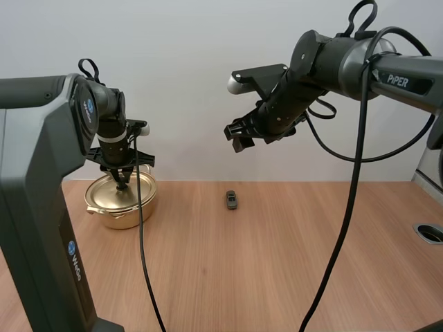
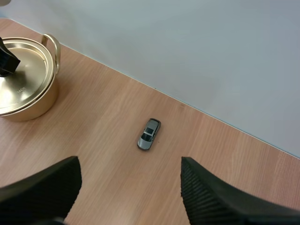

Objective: Open the pot, put the car inside, and close it

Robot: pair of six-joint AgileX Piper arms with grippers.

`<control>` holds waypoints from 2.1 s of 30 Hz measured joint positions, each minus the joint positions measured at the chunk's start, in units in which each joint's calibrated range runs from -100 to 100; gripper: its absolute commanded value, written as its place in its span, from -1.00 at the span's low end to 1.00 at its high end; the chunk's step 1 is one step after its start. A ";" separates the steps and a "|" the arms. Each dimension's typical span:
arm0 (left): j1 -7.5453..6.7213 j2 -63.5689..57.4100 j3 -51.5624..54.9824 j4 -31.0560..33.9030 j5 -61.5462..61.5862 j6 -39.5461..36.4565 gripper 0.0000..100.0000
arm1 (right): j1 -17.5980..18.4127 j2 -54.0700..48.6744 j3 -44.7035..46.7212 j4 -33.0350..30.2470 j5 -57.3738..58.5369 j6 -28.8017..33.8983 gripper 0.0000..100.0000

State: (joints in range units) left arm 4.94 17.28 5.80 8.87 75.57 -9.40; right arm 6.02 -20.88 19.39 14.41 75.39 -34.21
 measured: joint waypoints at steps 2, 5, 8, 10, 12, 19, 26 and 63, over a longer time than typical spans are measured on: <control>0.00 -0.24 -0.14 0.11 -0.57 0.00 -1.00 | 0.00 0.00 0.00 0.00 -0.42 0.00 1.00; 0.00 -0.64 -1.76 0.11 2.41 0.00 -1.00 | 0.00 0.00 0.00 -0.11 -2.33 0.00 1.00; 0.00 -2.30 -4.11 0.59 6.01 0.09 -1.00 | 0.00 0.00 0.00 -0.11 -2.85 0.00 1.00; 0.00 -3.82 -5.91 1.21 8.28 0.09 -1.00 | 0.00 0.00 0.00 1.10 -2.85 0.00 1.00; 0.00 -5.90 -7.48 2.43 10.38 0.09 -1.00 | 0.00 0.31 0.00 2.51 -2.85 -0.20 1.00; 0.00 -16.75 -12.34 3.82 17.32 2.73 -1.00 | 0.00 5.61 0.00 11.14 -3.32 -6.31 1.00; 0.00 -30.32 -12.34 3.71 21.00 6.40 -1.00 | 0.00 14.60 0.00 18.13 -9.93 -13.36 1.00; 0.00 -48.92 -12.05 -4.01 24.43 5.33 -1.00 | 3.05 39.59 -0.44 5.72 -37.16 -15.76 1.00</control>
State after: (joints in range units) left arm 4.94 -31.64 -6.25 4.86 100.00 -4.07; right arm 9.07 18.71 18.95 20.13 38.22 -49.97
